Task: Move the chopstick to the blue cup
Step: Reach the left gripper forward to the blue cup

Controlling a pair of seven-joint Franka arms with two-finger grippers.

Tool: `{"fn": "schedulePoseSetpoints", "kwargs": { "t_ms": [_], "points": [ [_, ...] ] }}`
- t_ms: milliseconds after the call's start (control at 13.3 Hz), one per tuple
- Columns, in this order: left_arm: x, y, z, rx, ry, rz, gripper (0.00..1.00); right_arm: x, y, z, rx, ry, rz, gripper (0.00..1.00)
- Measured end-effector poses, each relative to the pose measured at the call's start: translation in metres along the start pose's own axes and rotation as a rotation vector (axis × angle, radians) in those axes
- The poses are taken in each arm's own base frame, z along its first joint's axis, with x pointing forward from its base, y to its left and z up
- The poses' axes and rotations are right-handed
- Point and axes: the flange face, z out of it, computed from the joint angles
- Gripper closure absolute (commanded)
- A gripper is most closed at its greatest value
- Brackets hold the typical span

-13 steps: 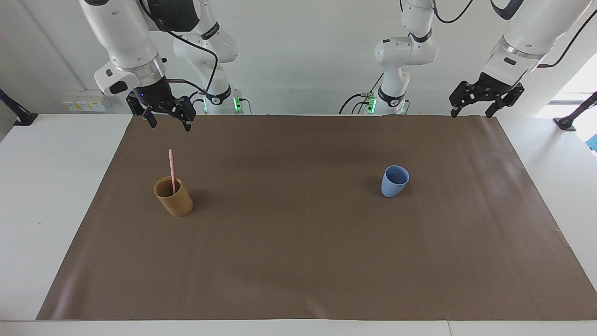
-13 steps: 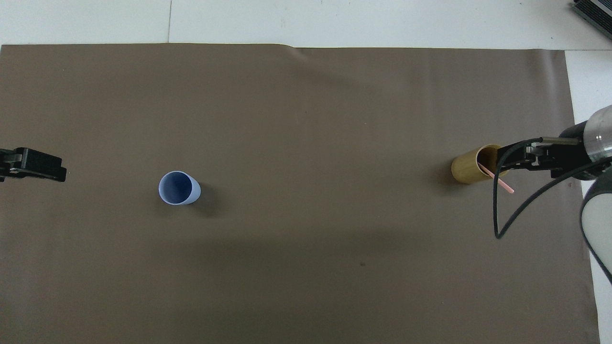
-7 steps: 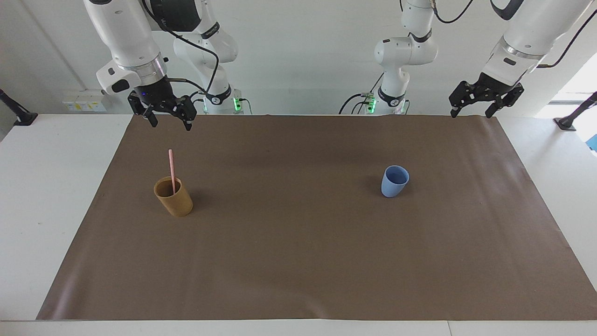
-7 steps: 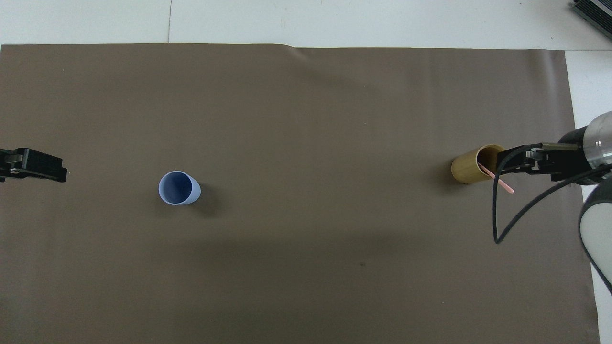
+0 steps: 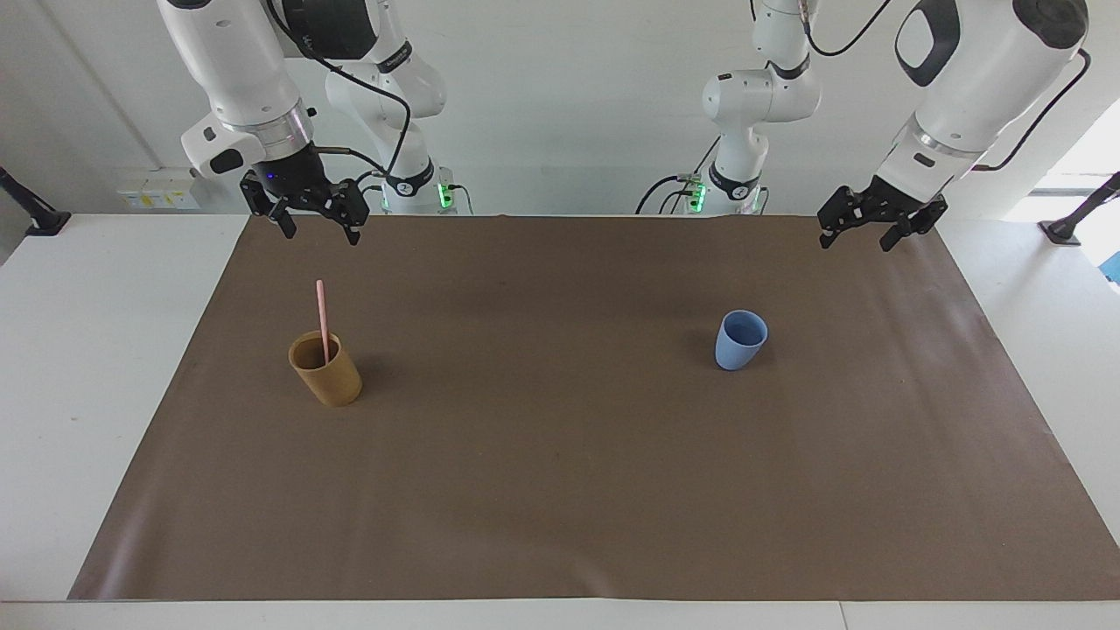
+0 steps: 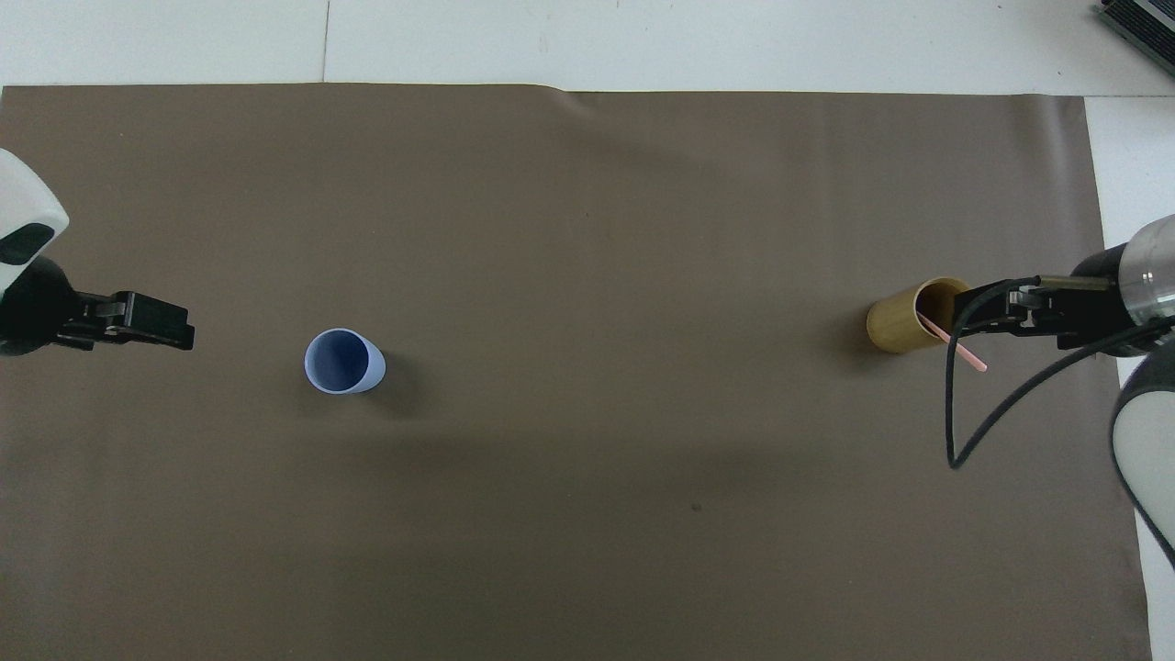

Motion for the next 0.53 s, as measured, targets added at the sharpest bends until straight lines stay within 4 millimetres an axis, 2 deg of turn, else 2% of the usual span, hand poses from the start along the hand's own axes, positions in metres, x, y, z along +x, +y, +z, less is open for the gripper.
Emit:
{"fn": "schedulePoseSetpoints", "kwargs": {
  "t_ms": [226, 528],
  "points": [
    [0.0, 0.001, 0.053, -0.004, 0.012, -0.002, 0.0, 0.0, 0.0, 0.0, 0.0, 0.0, 0.0, 0.0],
    [-0.008, 0.013, 0.118, 0.001, 0.026, 0.018, 0.0, 0.0, 0.0, 0.0, 0.0, -0.001, 0.0, 0.0]
  ]
}}
